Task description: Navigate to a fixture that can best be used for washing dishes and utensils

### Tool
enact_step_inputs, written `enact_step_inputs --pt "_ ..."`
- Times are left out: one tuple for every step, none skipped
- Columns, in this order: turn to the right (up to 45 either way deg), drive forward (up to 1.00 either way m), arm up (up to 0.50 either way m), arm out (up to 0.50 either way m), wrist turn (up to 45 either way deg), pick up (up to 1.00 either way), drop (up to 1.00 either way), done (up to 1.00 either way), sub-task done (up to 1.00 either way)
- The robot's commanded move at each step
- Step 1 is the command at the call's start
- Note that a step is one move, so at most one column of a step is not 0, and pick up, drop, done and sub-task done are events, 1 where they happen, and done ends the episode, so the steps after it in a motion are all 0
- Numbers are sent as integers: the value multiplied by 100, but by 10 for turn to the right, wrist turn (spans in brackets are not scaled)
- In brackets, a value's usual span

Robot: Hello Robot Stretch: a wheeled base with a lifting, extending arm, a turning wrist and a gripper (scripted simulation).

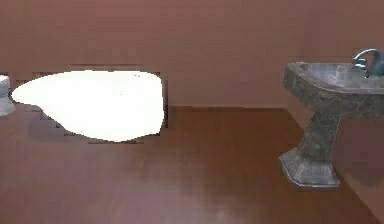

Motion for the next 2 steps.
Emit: enact_step_inputs --pt "180 0 0 0 0 0 0 0 0" --pt "0 70 0 0 0 0 0 0 0"
